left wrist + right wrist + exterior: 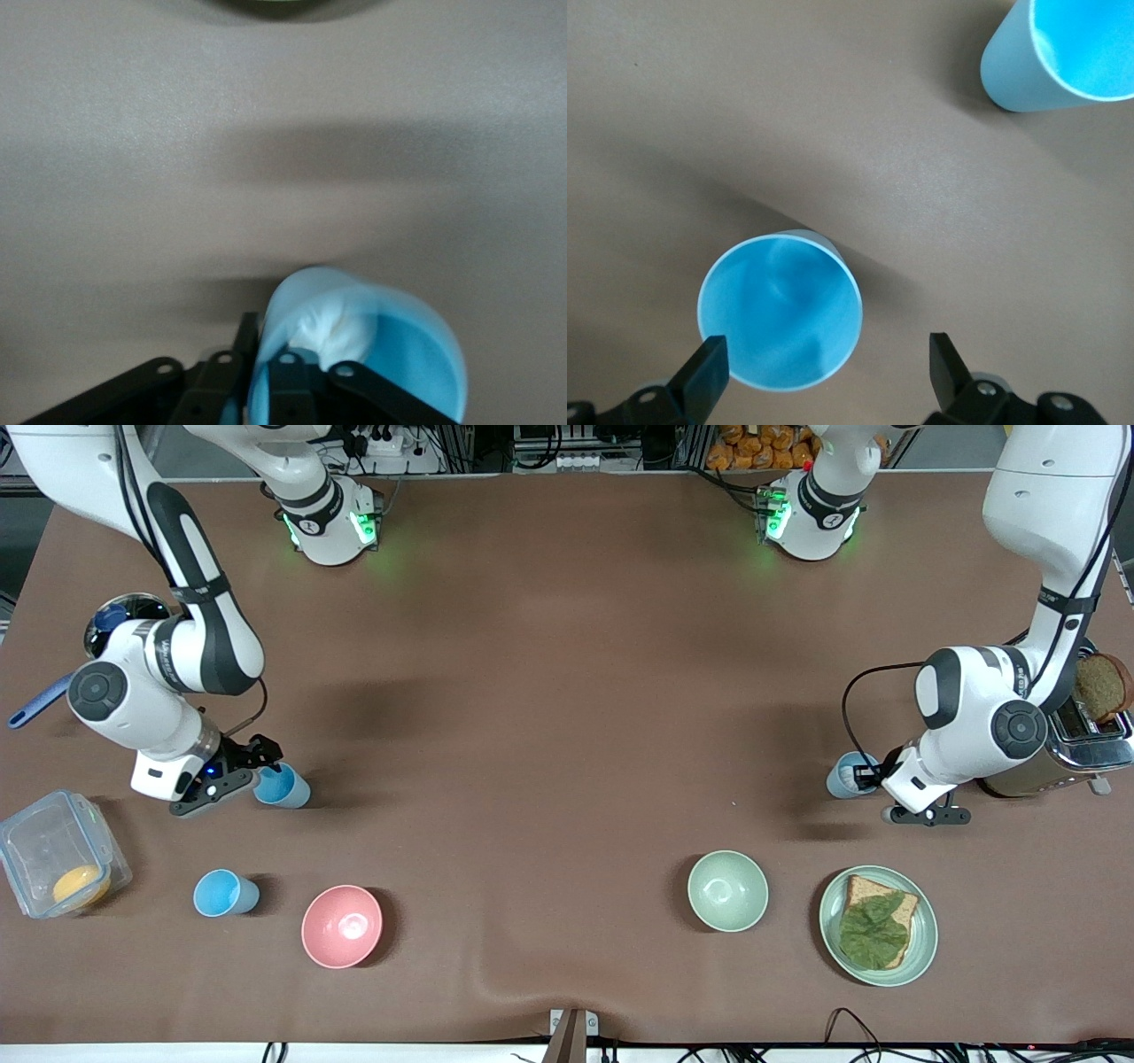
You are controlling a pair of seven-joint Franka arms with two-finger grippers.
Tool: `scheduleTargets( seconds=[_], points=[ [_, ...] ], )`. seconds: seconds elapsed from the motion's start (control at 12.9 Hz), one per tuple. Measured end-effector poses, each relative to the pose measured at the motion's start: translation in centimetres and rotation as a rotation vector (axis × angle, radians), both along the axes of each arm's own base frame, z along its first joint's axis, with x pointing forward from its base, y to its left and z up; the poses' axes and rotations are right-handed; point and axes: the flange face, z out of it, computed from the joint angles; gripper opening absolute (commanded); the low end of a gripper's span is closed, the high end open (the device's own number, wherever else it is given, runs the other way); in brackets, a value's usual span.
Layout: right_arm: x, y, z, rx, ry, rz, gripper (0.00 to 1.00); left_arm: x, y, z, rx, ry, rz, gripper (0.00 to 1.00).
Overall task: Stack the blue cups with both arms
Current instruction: 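Grasp the blue cups with both grippers and lift them, then carry the cup with the left gripper to mid-table while the right gripper holds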
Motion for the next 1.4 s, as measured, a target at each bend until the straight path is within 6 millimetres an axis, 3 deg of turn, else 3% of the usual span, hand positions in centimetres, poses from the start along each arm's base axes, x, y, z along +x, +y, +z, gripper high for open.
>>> scheduleTargets(
  seconds=[0.23,0.31,0.47,0.54,0.62,0.85,1.01,1.16,1.4],
  points=[
    [0.1,0.1,-1.1,-0.001,-0.008,0.012,1.0,0.5,-0.8,0.9,-0.005,-0.023,-0.011,0.0],
    [0.2,0.1,-1.5,-0.002,-0.015,0.031,1.0,0.8,-2.3,2.0,-0.016,-0.043,-0.033,0.0],
    [0.3,0.1,-2.7,-0.005,-0.041,0.07,1.0,1.0,-8.7,5.3,-0.057,-0.089,-0.033,0.0],
    [0.2,0.0,-3.4,-0.007,-0.052,0.082,0.45,0.6,-12.9,6.9,-0.083,-0.101,-0.012,0.0],
    [0.1,0.0,-4.1,-0.009,-0.065,0.1,0.0,-0.2,-17.7,8.2,-0.11,-0.101,0.016,0.0],
    [0.1,0.0,-4.9,-0.019,-0.088,0.197,0.0,-4.8,-31.5,9.9,-0.151,-0.078,0.093,0.0],
    [0.1,0.0,-5.0,-0.021,-0.088,0.222,0.0,-8.7,-39.6,10.3,-0.166,-0.058,0.143,0.0],
    [0.1,0.0,-5.1,-0.021,-0.086,0.229,0.0,-12.1,-45.0,9.5,-0.147,-0.051,0.164,0.0],
    [0.1,0.3,-4.2,-0.018,-0.075,0.234,0.0,-16.1,-49.3,5.7,-0.079,-0.041,0.209,0.0]
  ],
)
